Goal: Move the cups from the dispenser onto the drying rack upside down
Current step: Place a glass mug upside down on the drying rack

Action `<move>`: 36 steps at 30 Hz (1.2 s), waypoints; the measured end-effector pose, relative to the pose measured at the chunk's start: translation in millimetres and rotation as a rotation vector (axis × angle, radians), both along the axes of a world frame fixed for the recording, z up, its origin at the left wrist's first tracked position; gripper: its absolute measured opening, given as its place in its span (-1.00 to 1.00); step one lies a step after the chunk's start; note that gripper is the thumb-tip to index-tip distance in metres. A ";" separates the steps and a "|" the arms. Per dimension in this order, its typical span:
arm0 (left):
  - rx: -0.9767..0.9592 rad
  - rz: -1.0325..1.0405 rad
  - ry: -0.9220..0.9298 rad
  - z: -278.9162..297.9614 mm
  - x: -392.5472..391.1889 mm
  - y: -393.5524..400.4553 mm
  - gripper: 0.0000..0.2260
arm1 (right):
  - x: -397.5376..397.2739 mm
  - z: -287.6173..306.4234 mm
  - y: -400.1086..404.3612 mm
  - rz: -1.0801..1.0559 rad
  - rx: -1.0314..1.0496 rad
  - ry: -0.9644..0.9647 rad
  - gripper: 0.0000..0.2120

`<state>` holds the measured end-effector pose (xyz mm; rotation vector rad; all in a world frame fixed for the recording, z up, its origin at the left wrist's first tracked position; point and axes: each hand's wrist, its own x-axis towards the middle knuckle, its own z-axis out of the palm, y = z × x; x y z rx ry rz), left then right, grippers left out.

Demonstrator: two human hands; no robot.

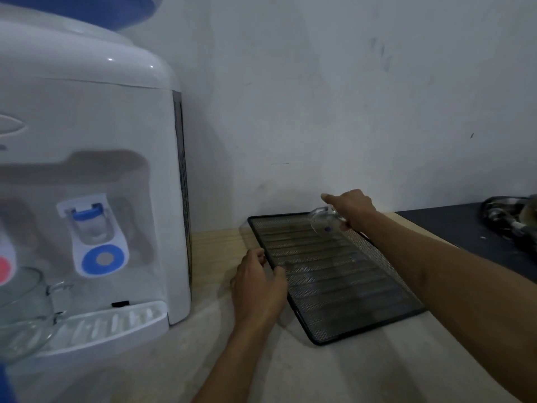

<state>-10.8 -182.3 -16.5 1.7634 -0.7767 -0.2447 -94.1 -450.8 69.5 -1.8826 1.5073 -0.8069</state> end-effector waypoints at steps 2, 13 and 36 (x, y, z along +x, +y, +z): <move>0.003 0.002 -0.009 -0.8 0.7 -0.6 -0.73 | 3.9 0.6 2.1 -0.026 -0.028 0.078 -0.31; -0.004 -0.012 0.019 -3.4 1.5 -2.5 -0.65 | 12.4 7.9 10.5 0.204 0.124 0.067 -0.55; -0.015 0.006 0.023 -6.0 4.6 -6.7 -0.69 | 8.5 -7.3 6.8 0.384 -0.021 0.193 -0.14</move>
